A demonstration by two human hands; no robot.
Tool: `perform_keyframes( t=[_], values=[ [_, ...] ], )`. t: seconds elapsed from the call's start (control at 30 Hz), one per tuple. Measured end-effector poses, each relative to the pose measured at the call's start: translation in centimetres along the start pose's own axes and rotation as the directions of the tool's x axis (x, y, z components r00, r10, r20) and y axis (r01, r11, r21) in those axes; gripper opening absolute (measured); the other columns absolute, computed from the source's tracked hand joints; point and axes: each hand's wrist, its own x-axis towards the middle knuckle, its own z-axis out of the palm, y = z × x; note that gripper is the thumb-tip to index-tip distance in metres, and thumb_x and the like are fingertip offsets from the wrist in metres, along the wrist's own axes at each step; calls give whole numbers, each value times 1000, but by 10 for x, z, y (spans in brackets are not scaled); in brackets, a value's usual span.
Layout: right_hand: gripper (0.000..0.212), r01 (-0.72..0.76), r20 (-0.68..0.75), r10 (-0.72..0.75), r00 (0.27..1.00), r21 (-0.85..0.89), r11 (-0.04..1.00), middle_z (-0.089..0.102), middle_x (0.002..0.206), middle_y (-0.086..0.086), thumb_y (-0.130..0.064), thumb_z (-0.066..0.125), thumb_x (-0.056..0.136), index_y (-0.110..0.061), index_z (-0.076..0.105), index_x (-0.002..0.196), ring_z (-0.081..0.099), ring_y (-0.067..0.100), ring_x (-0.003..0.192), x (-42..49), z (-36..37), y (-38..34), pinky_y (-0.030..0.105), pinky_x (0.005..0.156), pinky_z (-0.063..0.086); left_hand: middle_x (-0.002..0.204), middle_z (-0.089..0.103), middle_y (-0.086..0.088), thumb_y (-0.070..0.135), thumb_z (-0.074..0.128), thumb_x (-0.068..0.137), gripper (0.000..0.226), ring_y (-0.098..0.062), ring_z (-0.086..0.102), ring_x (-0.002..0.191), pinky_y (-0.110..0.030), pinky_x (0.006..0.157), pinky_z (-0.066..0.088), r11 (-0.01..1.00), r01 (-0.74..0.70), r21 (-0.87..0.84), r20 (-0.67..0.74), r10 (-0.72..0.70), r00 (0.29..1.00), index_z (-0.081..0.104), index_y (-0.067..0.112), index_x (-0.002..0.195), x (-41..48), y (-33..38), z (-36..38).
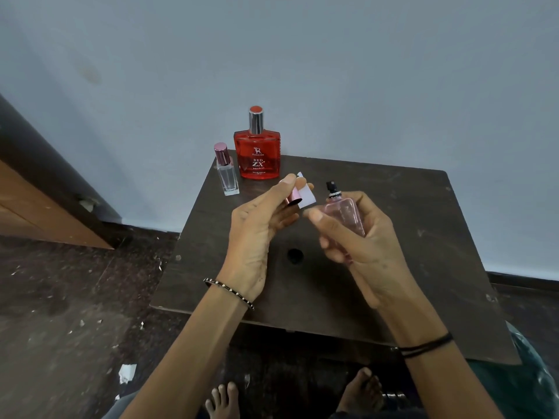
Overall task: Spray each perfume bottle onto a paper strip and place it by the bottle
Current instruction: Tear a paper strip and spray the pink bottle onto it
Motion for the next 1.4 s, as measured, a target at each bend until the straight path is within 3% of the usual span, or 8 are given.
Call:
perform_keyframes(
  t=[0.23,0.53,0.7,0.87,0.93,1.03,1.2,1.4],
  values=[
    [42,-11,-216,25,976,68,998,70,73,-4,-31,85,72,-16,66,106,62,8,57,5,7,7,19,43,47,109,80,2,42,71,84,25,-16,72,112,-32,97,52,996,-21,89,68,15,998,83,28,101,-2,-2,1],
    [36,7,-203,-2,979,28,1000,70,70,0,-25,87,72,-19,68,102,59,9,54,7,0,9,19,44,47,114,78,-11,38,71,85,40,-25,74,108,-29,93,59,999,42,-18,98,-40,994,78,9,111,-2,-1,0],
    [32,18,-167,-18,986,-3,1000,69,71,-1,-22,85,77,-18,67,103,59,11,56,5,-2,8,20,46,48,109,79,-15,33,70,87,33,-27,76,103,-28,89,60,999,49,-19,94,-47,994,80,7,103,0,-1,-2],
    [17,-147,-112,163,980,140,979,71,63,-1,-22,63,96,-16,69,111,61,16,58,14,-2,-4,29,51,49,110,80,-7,26,69,92,22,-21,77,101,-30,90,61,999,18,-41,28,-17,999,81,9,100,2,-2,-3],
    [18,-119,-53,127,990,139,983,73,71,2,-17,60,98,-25,76,101,62,17,61,14,-3,-6,32,56,49,109,80,-6,25,68,93,20,-21,76,102,-32,93,60,1000,3,-22,7,-3,1000,82,12,97,3,-3,-3],
    [41,-25,39,19,999,150,988,69,99,6,-21,67,89,-39,69,125,63,15,72,8,-7,-1,26,53,51,107,80,-6,25,69,93,19,-23,75,105,-35,95,58,1000,-12,-1,-11,12,1000,83,14,94,4,-2,-4],
    [46,150,50,-146,988,-87,985,60,86,-9,-22,60,96,-42,59,137,53,16,60,6,-6,7,19,40,36,103,81,-4,24,71,91,15,-20,75,105,-29,92,60,999,-29,33,10,29,1000,84,17,93,3,-3,-5],
    [35,117,-44,-134,990,-276,954,60,77,-16,-33,60,92,-39,60,127,49,4,54,7,-7,12,18,44,40,102,82,-2,25,71,92,16,-18,75,106,-29,93,59,996,-22,92,25,20,999,83,18,99,2,-4,-5]
  ],
)
